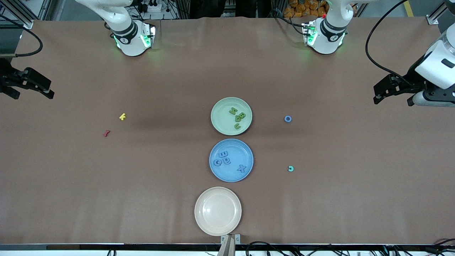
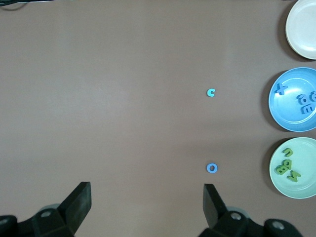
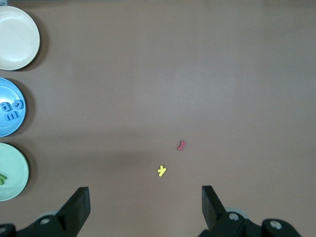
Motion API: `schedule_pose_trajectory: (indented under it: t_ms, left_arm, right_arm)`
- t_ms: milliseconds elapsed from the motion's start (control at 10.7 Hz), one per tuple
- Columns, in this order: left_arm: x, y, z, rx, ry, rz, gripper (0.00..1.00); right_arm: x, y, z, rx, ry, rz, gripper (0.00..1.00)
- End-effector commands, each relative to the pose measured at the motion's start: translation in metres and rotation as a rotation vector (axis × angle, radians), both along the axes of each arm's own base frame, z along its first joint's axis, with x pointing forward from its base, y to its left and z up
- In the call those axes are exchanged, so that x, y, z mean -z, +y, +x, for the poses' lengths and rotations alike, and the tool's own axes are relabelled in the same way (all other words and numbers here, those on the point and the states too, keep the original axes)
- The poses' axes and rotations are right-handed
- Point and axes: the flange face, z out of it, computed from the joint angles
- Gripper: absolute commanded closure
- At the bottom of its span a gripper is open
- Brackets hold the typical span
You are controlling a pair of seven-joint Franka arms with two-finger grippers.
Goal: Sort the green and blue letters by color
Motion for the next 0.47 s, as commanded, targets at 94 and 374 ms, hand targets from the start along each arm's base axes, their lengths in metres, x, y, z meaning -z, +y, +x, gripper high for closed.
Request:
schedule_pose_trajectory:
  t_ms: [94, 374]
  left_arm:
    - [-0.0055, 0.0011, -0.0002, 0.02, 0.0, -0.015, 0.0]
    - [-0.0072, -0.0036, 0.0021, 0.026, -0.025, -0.011, 0.0]
  right_arm:
    - [-0.0035, -0.011, -0.0065, 0.02, 0.011, -0.012, 0.0]
    - [-0.0051, -0.012, -0.0056, 0.02, 0.0, -0.014, 0.0]
